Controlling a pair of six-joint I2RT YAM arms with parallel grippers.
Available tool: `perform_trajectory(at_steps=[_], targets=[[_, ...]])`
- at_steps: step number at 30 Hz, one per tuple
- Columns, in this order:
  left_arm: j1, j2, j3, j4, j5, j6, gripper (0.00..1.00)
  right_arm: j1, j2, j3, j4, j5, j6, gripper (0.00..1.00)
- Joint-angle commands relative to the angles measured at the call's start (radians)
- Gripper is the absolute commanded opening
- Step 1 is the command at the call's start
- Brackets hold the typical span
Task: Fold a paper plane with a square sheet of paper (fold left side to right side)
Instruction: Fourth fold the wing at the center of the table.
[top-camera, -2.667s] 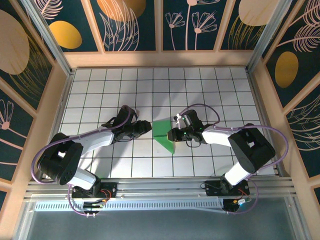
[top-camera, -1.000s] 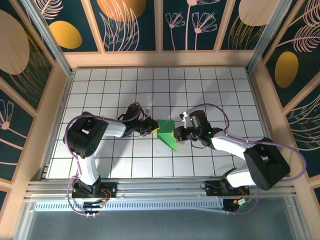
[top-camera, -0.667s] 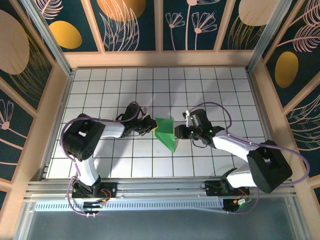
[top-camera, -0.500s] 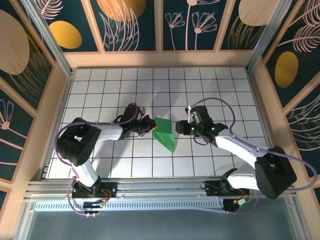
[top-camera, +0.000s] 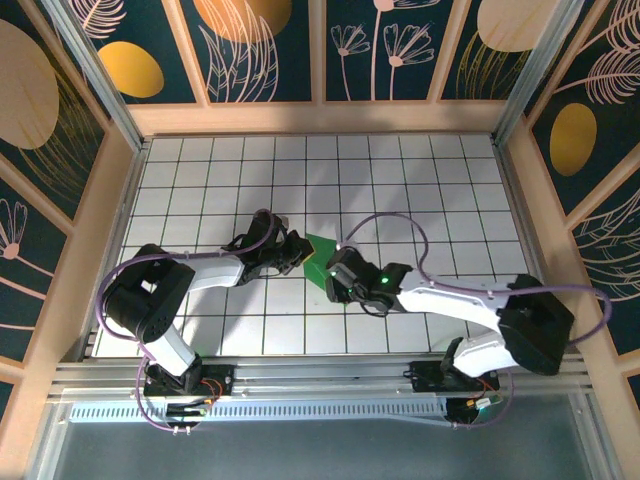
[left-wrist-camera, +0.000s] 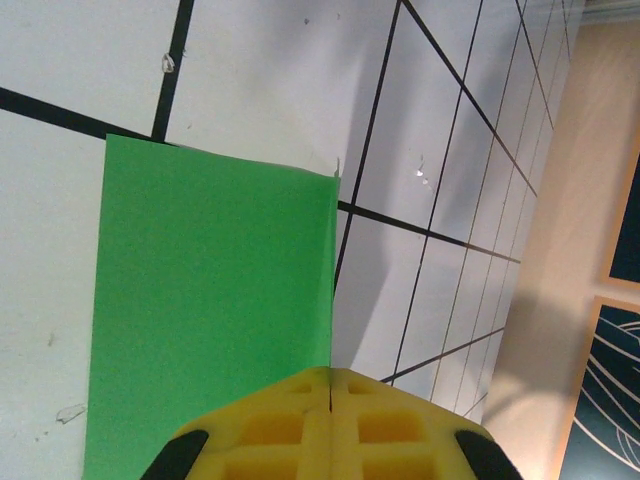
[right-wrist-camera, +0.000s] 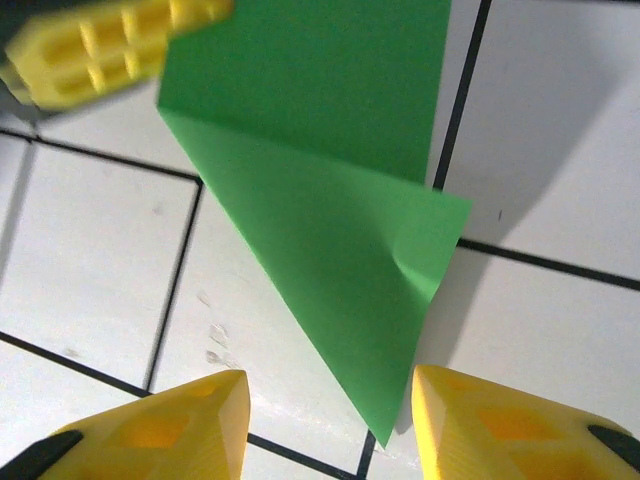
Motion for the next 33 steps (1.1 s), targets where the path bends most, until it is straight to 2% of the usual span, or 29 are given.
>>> perform_trajectory(at_steps=[1,8,14,33], targets=[[-0.009,-0.013,0.011,-0.008,-0.016,-0.049,0.0,0.044,0.074,0.053,-0.041,0.102,0.047,0.48],[-0.013,-0.011,0.02,-0.023,-0.016,-0.041,0.0,0.078,0.19,0.101,-0.034,0.152,0.035,0.47],[-0.015,-0.01,0.031,-0.042,-0.015,-0.029,0.0,0.081,0.248,0.134,-0.058,0.197,0.025,0.41],[-0.015,0.004,0.04,-0.054,-0.013,-0.022,0.0,0.109,0.285,0.146,-0.089,0.27,0.014,0.28]])
